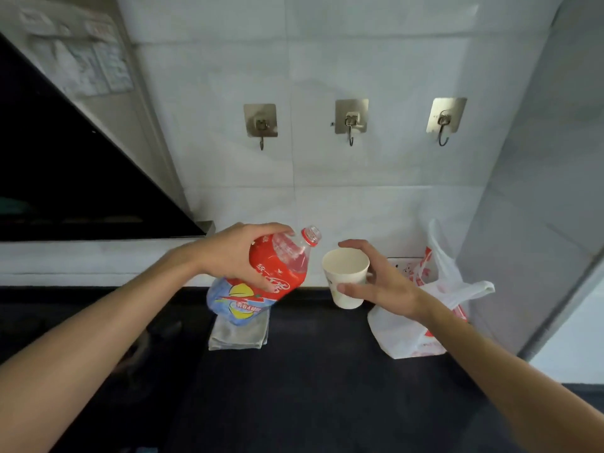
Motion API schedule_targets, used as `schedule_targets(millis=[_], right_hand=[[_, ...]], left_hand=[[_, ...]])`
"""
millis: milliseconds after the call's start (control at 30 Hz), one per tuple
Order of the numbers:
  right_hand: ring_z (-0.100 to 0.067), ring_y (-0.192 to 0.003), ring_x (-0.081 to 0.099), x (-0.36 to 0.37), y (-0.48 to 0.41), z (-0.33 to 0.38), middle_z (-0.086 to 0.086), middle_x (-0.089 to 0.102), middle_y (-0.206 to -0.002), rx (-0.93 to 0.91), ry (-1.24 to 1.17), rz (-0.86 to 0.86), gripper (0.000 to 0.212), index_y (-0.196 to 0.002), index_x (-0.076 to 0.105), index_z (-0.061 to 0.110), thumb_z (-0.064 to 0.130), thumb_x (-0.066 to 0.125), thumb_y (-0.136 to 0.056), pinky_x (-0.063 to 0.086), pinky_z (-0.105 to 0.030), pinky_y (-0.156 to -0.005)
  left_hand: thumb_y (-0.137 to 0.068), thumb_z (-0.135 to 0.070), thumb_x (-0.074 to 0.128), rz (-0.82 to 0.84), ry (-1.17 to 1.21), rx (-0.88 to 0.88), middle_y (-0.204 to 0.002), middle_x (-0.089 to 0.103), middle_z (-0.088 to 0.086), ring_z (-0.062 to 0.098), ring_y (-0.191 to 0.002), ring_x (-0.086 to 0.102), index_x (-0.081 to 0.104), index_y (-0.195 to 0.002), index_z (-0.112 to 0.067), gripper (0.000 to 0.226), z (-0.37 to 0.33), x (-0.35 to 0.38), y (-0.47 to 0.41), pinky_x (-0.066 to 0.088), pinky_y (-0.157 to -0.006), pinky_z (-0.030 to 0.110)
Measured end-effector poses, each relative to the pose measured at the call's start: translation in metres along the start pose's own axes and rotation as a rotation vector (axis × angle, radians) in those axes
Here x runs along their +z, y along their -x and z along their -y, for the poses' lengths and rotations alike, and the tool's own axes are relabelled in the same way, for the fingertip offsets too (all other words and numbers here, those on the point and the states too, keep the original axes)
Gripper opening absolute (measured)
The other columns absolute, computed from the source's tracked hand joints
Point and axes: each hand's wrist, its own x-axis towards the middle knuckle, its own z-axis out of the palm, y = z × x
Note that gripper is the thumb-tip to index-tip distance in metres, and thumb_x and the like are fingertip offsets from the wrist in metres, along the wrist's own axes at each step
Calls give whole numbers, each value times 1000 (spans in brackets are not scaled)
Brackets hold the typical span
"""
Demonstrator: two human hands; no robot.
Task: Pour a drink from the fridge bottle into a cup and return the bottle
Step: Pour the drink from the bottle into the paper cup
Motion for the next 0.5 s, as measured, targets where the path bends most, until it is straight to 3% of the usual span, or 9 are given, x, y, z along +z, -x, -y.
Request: schedule_targets(millis=[333, 500], right_hand=[[-11, -105, 60, -24, -16, 33, 5, 60, -119, -94, 12, 11, 59, -128, 48, 35, 20, 81, -81, 55, -29, -90], [-9, -106, 60, -32, -18, 46, 6, 59, -119, -114, 20, 25, 58, -129, 47, 34, 21, 80, -82, 54, -28, -91]], left_hand=[[-59, -54, 89, 100, -301, 52, -122, 55, -20, 5, -105, 61, 36, -141, -45, 98, -49, -69, -21, 59, -80, 24], [-60, -55, 88, 122, -432, 44, -120, 53, -19, 3, -99, 58, 33, -143, -45, 99, -64, -85, -22, 53, -77, 15]])
